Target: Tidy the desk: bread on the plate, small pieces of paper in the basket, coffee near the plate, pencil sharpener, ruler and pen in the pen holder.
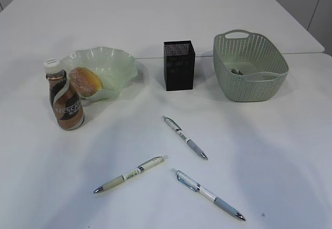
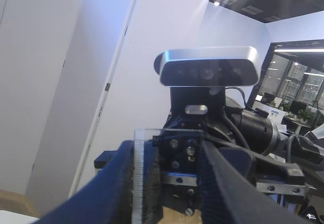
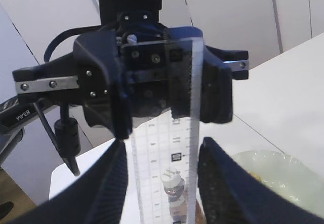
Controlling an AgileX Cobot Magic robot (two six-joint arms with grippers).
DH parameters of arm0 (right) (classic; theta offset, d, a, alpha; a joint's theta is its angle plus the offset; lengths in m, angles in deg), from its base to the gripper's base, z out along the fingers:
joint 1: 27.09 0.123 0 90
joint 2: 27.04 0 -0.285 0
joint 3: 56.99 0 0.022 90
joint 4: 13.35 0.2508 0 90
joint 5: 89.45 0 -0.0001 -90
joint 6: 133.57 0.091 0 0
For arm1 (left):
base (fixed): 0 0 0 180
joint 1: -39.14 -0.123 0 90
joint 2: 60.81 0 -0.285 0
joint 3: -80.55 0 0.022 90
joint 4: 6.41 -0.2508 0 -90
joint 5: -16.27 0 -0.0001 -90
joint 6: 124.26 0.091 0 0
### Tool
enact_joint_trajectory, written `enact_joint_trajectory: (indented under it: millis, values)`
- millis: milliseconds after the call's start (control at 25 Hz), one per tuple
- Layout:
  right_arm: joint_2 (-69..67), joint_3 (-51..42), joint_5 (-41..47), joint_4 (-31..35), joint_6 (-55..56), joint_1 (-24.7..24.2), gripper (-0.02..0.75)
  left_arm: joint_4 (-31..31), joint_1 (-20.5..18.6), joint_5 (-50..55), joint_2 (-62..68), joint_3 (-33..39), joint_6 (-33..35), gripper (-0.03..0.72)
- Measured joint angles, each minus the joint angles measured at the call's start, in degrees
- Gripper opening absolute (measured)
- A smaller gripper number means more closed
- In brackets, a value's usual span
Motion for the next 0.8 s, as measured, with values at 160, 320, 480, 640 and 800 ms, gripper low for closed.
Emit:
enact_joint_trajectory:
  millis: [160,320,480,640,800]
  values:
    - [0.0,0.0,0.0,0.0,0.1,0.0,0.353,0.1,-0.1,0.1,0.0,0.0,0.0,0.235]
    - [0.0,0.0,0.0,0.0,0.1,0.0,0.341,0.2,-0.1,0.1,0.0,0.0,0.0,0.235]
    - [0.0,0.0,-0.1,0.0,0.1,0.0,0.341,0.2,-0.1,0.1,0.0,0.0,0.0,0.235]
    - [0.0,0.0,-0.1,-0.1,0.0,0.0,0.309,0.2,-0.1,0.1,0.0,0.0,-0.2,0.236]
    - [0.0,0.0,-0.1,-0.2,-0.1,0.0,0.296,0.2,-0.1,0.1,0.0,0.0,-0.5,0.235]
